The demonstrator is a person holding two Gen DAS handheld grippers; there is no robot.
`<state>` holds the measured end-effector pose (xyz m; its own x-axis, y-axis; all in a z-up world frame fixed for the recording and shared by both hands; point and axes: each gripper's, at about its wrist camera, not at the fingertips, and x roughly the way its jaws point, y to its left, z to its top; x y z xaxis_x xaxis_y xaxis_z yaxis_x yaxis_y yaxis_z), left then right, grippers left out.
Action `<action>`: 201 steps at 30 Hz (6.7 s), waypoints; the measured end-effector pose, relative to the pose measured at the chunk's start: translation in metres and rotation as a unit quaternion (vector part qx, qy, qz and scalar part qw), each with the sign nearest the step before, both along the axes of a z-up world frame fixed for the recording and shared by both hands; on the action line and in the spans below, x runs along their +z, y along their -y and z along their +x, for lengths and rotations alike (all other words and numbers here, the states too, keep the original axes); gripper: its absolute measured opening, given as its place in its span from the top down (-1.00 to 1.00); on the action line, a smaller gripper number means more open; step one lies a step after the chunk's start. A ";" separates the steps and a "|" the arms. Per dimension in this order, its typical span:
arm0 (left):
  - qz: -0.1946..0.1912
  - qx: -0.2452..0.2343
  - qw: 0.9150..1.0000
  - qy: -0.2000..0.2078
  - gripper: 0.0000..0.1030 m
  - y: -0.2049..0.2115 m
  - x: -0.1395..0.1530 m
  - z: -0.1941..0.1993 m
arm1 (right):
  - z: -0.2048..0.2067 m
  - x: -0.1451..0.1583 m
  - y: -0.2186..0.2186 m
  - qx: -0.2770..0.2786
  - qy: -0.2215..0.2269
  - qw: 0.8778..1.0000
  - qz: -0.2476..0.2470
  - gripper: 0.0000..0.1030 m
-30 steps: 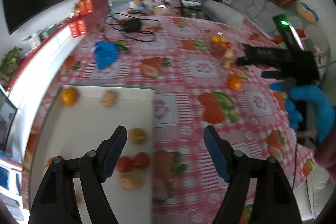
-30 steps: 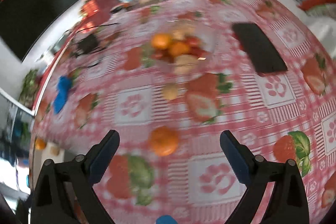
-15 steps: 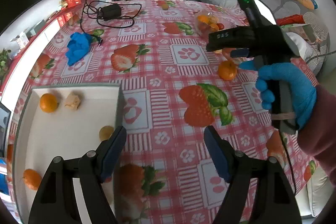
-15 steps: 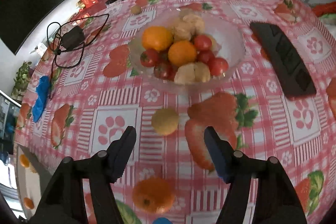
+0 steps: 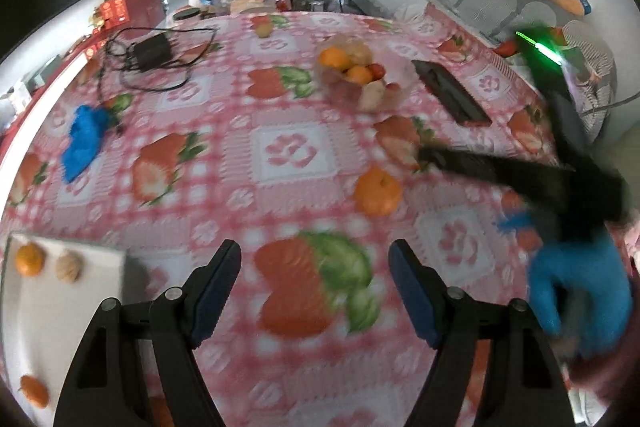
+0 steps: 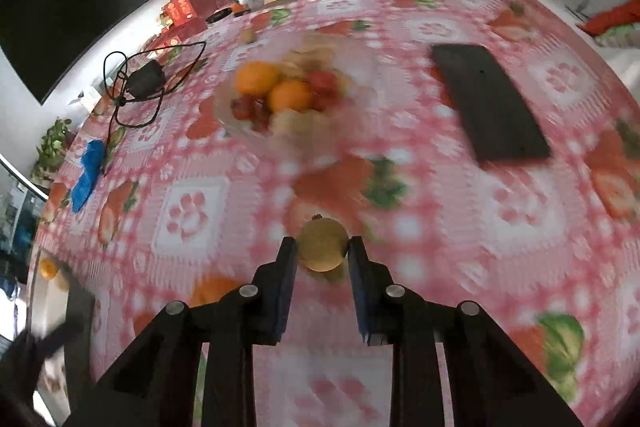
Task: Organize fruits
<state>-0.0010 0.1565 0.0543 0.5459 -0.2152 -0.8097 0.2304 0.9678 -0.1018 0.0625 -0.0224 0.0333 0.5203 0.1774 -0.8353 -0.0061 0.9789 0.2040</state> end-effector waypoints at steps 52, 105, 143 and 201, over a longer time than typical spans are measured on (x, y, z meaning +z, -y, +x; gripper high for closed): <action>0.033 0.077 0.995 0.059 0.19 -0.018 -0.048 -0.122 | -0.204 -0.022 -0.005 -0.015 0.118 0.992 -0.052 0.46; 0.034 0.077 0.995 0.061 0.19 -0.017 -0.049 -0.123 | -0.204 -0.023 -0.008 -0.015 0.120 0.991 -0.061 0.46; 0.035 0.077 0.994 0.062 0.19 -0.016 -0.049 -0.123 | -0.204 -0.023 -0.008 -0.014 0.119 0.991 -0.063 0.46; -0.004 0.073 0.997 -0.003 0.20 -0.031 -0.037 -0.118 | -0.192 -0.013 -0.014 0.021 0.053 0.995 -0.083 0.47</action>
<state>-0.1194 0.1874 0.0171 0.5666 -0.1400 -0.8120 0.0859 0.9901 -0.1108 -0.1299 -0.0088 0.0204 0.6017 0.0655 -0.7961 -0.0603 0.9975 0.0365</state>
